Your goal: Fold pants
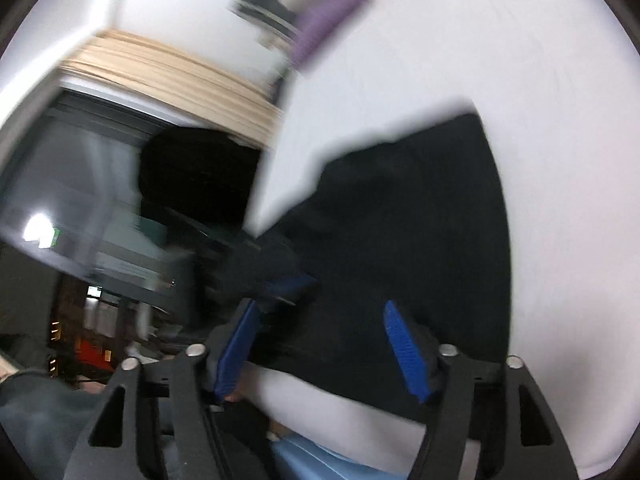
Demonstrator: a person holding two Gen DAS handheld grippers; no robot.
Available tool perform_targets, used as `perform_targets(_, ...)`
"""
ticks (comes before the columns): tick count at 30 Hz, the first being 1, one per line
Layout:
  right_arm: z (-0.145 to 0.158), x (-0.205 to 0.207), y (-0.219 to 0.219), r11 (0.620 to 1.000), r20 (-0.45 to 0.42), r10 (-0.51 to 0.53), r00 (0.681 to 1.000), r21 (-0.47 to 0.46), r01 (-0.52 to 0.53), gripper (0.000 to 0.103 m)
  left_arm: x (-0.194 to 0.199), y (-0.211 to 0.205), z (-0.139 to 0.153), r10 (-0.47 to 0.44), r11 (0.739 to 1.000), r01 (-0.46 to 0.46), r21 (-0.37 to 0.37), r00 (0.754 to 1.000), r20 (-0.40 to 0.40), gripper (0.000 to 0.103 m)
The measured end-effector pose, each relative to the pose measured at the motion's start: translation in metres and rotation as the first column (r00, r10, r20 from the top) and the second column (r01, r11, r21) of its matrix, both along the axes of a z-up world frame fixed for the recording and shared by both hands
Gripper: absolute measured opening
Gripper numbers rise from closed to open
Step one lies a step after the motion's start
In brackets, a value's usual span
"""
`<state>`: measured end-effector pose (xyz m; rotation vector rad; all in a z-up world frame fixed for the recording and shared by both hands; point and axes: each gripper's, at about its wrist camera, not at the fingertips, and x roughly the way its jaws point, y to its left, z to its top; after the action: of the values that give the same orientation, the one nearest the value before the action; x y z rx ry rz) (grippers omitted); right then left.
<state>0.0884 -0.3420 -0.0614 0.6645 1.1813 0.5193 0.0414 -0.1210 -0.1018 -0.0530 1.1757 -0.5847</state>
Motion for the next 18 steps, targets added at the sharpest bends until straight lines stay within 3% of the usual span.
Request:
perform_targets(3, 0.015, -0.014, 0.006, 0.999, 0.08, -0.027, 0.996, -0.028, 0.029, 0.065, -0.008, 0.015, 0.015, 0.031, 0.999, -0.031, -0.023, 1.0, 0.002, 0.012)
perform_targets(6, 0.034, -0.028, -0.004, 0.988, 0.131, -0.11, 0.985, 0.119, 0.094, 0.065, -0.027, 0.052, 0.039, 0.111, 0.992, -0.107, -0.071, 0.992, 0.053, 0.012)
perform_targets(8, 0.044, -0.033, -0.006, 0.979, 0.178, -0.142, 0.974, 0.173, 0.111, 0.065, -0.043, 0.087, 0.052, 0.184, 0.977, -0.175, -0.119, 0.98, 0.074, 0.019)
perform_targets(9, 0.049, -0.034, -0.004, 0.97, 0.195, -0.159, 0.968, 0.212, 0.117, 0.065, -0.055, 0.11, 0.056, 0.24, 0.963, -0.229, -0.146, 0.968, 0.071, 0.024)
perform_targets(10, 0.052, -0.034, -0.001, 0.96, 0.208, -0.173, 0.963, 0.254, 0.118, 0.065, -0.064, 0.129, 0.058, 0.285, 0.947, -0.271, -0.172, 0.956, 0.065, 0.048)
perform_targets(11, 0.055, -0.033, 0.004, 0.953, 0.219, -0.176, 0.96, 0.283, 0.11, 0.065, -0.071, 0.142, 0.059, 0.321, 0.933, -0.304, -0.193, 0.945, 0.063, 0.083)
perform_targets(12, 0.057, -0.032, 0.007, 0.95, 0.225, -0.174, 0.959, 0.293, 0.104, 0.065, -0.082, 0.162, 0.061, 0.381, 0.906, -0.358, -0.224, 0.922, 0.07, 0.091)
perform_targets(13, 0.059, -0.029, 0.015, 0.949, 0.227, -0.169, 0.959, 0.3, 0.096, 0.065, -0.095, 0.183, 0.064, 0.455, 0.87, -0.423, -0.254, 0.887, 0.082, 0.094)
perform_targets(16, 0.064, -0.021, 0.042, 0.945, 0.227, -0.146, 0.963, 0.32, 0.068, 0.065, -0.116, 0.225, 0.06, 0.551, 0.808, -0.516, -0.287, 0.833, 0.053, 0.094)
perform_targets(18, 0.061, -0.017, 0.061, 0.945, 0.224, -0.129, 0.966, 0.323, 0.051, 0.065, -0.126, 0.251, 0.055, 0.625, 0.744, -0.585, -0.322, 0.78, 0.026, 0.094)
